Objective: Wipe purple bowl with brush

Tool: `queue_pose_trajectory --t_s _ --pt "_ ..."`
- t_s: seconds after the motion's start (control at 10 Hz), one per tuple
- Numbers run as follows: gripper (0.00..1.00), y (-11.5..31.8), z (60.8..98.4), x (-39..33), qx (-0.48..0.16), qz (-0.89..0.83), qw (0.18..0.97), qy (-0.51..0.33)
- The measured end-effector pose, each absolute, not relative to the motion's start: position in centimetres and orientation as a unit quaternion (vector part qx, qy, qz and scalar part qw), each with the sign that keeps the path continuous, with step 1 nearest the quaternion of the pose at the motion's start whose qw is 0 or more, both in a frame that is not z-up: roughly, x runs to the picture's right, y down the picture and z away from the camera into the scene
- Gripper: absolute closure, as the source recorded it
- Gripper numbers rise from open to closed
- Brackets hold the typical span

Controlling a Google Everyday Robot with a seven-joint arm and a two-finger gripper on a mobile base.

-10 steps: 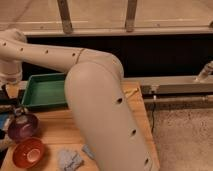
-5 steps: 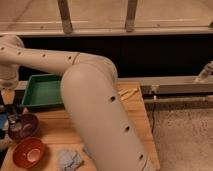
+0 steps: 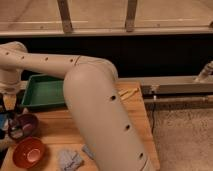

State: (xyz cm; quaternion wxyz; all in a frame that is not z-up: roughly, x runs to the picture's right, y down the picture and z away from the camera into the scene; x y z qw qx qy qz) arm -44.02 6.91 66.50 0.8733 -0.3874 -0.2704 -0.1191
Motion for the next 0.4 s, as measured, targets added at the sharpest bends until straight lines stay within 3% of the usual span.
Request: queue_pose_trajectory --t_s 0.4 --pt "1.0 7.1 69.4 -41.5 -0.407 -0.098 0.877 -0.236"
